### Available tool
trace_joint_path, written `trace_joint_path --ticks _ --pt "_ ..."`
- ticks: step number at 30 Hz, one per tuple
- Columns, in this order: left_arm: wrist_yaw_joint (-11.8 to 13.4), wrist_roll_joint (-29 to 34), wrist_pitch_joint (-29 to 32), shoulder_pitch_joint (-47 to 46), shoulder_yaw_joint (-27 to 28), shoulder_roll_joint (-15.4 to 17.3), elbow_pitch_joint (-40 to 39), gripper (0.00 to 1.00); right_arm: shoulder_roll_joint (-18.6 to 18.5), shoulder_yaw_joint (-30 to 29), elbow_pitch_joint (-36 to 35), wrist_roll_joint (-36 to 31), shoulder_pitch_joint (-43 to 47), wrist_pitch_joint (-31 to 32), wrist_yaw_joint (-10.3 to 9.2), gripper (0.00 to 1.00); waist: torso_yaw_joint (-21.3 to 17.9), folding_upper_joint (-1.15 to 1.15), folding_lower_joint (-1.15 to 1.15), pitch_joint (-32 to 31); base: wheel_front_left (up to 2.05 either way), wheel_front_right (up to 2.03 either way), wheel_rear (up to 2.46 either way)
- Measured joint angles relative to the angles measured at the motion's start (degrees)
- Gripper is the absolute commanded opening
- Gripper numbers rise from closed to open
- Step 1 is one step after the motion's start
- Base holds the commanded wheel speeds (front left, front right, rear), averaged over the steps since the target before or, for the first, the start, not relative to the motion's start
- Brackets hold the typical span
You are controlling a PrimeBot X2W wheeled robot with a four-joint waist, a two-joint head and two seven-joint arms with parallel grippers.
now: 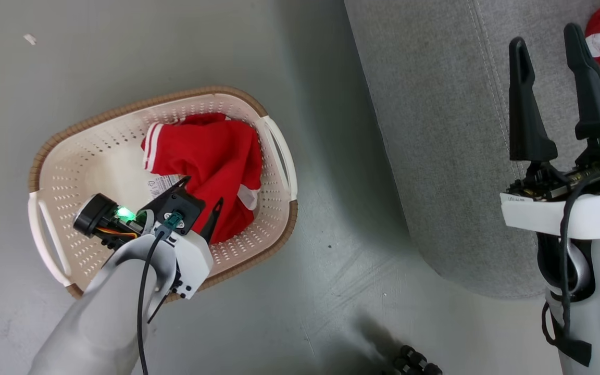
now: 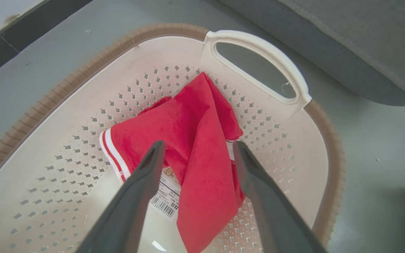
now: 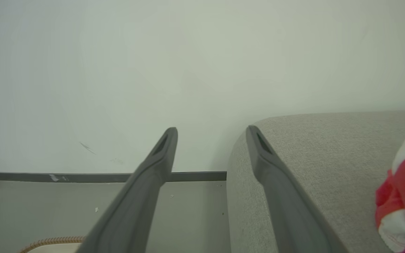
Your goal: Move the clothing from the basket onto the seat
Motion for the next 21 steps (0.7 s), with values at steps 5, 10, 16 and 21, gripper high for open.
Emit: trace_joint_path --ticks 5,10,16,21 --pt "0.00 0.83 0.37 -1.22 -0.21 0.57 1.86 1.00 -0.01 0.74 -0.51 0.43 -1.70 0.00 0.00 1.00 -1.24 0.00 0.00 2.39 0.00 0.00 0.00" --pt "0.02 1.02 0.35 -2.80 -0.07 0.77 3.60 1.00 -0.01 1.16 -0.89 1.00 -3.19 0.00 0.00 1.00 -2.48 0.00 0.00 4.62 0.00 0.00 0.00" --pt "0.03 1.23 -0.12 -4.33 0.44 1.30 5.24 1.00 -0.01 1.90 -1.11 1.78 -4.92 0.00 0.00 1.00 -3.87 0.00 0.00 7.05 0.00 0.00 0.00" --pt "0.04 1.35 -0.15 -5.34 0.70 2.08 6.57 1.00 -0.01 2.19 -1.15 2.57 -5.55 0.00 0.00 1.00 -4.66 0.00 0.00 8.49 0.00 0.00 0.00"
